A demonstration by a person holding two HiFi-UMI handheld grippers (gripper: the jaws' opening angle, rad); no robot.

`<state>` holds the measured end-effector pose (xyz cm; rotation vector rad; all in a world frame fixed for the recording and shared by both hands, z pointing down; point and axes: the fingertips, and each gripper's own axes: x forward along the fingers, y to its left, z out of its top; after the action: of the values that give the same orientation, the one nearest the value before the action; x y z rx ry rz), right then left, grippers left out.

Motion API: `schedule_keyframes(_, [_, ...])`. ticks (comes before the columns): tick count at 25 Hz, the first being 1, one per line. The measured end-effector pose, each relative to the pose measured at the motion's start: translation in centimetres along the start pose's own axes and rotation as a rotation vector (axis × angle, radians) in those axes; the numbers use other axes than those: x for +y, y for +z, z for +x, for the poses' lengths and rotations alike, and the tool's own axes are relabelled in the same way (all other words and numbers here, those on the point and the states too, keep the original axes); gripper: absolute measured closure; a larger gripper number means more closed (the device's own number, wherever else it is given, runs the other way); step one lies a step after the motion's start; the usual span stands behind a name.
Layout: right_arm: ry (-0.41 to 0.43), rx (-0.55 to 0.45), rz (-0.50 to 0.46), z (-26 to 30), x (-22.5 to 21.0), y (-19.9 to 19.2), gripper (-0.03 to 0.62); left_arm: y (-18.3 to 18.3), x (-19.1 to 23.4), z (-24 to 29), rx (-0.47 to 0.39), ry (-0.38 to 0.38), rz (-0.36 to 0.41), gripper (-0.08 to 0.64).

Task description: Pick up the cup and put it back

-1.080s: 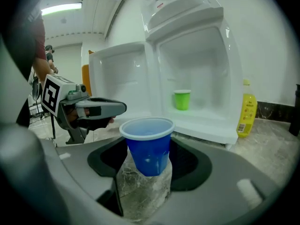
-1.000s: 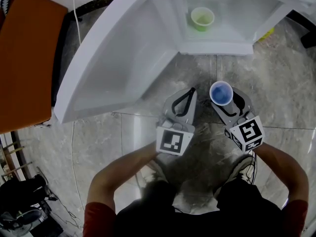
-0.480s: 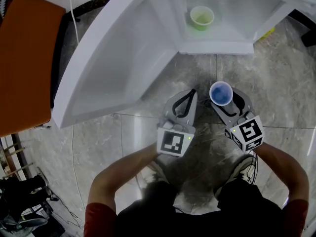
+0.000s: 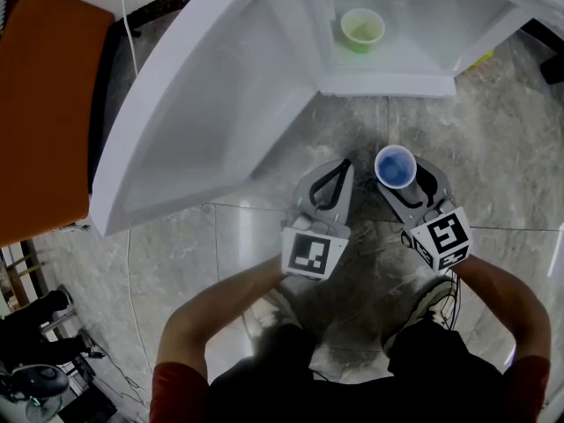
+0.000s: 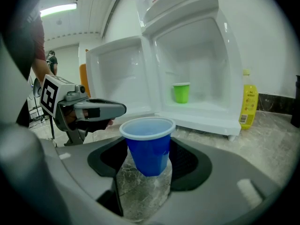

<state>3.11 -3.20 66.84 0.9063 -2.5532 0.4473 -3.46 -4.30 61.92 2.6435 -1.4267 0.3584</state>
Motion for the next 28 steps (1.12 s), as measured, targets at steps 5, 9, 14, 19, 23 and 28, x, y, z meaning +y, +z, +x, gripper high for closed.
schedule_keyframes(5, [-0.006,0.001,0.005,0.3,-0.3,-0.1,0.314,-0.2,0.1,0.2,-0.002,-0.001,-0.002,0.56])
schedule_keyframes(9, [-0.015,-0.002,0.013,0.4,-0.9,-0.1,0.314,-0.5,0.2,0.5,0.006,0.004,-0.016,0.56])
schedule_keyframes(14, [-0.029,-0.028,0.01,1.0,-2.1,0.5,0.314,-0.9,0.7,1.0,0.018,0.008,-0.006,0.56])
schedule_keyframes(19, [-0.063,-0.058,0.011,1.6,-4.0,1.7,0.314,-1.0,0.9,1.6,0.018,0.009,-0.02,0.56])
schedule_keyframes(23, [-0.105,-0.086,0.012,2.1,-6.0,3.2,0.314,-0.5,1.2,2.3,0.002,0.008,-0.024,0.56])
schedule_keyframes(28, [-0.149,-0.148,-0.012,2.9,-8.5,6.0,0.314,0.1,1.7,3.0,-0.014,0.015,-0.035,0.56])
